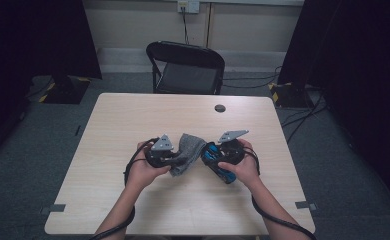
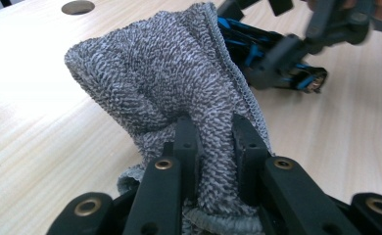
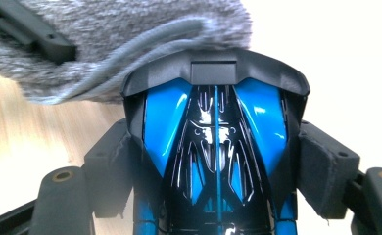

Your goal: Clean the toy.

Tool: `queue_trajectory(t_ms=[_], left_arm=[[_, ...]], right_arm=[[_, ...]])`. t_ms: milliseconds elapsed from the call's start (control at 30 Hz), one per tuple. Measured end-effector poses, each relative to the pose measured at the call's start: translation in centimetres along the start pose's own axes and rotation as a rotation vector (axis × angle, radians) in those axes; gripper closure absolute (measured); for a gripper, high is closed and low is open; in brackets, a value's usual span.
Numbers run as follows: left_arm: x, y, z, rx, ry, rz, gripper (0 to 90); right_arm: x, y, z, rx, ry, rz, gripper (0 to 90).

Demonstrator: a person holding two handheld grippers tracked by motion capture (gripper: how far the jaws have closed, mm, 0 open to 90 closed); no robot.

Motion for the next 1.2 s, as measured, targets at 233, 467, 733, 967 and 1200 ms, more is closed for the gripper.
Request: queue_trajectory(t_ms=[233, 467, 733, 967, 1200], left_arm=[[0.4, -0.6, 1.5, -0.013, -0.013, -0.023, 76.2], [-1.2, -1.2, 2.9, -0.016, 0.03, -0.002, 76.2], [-4.5, 0.1, 3.1, 0.022, 0.125, 0.047, 75.8], [-4.7, 2.2, 0.8, 0.016, 0.131, 0.042, 75.8], [-2.9, 2.7, -2.1, -0.017, 0.088, 0.006, 75.7]], right_arm=[[0.1, 0.5, 0.5, 0.022, -0.011, -0.005, 26.0], [0.1, 0.6, 0.9, 0.034, -0.003, -0.007, 26.0], [-0.3, 0.8, 0.9, 0.036, 0.01, -0.003, 26.0], [-1.1, 0.9, 0.4, 0.03, 0.032, 0.01, 26.0], [-1.6, 1.1, 0.4, 0.035, 0.048, 0.019, 26.0]])
Point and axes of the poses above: each handheld gripper's, and its own axes: z roughly backward along the jaws, y roughly out of its top, x roughly to its right, the point moved 10 cm from there along -z, roughly forward along the jaws, and after that the axes turned 10 degrees about y, right-handed, at the moved point
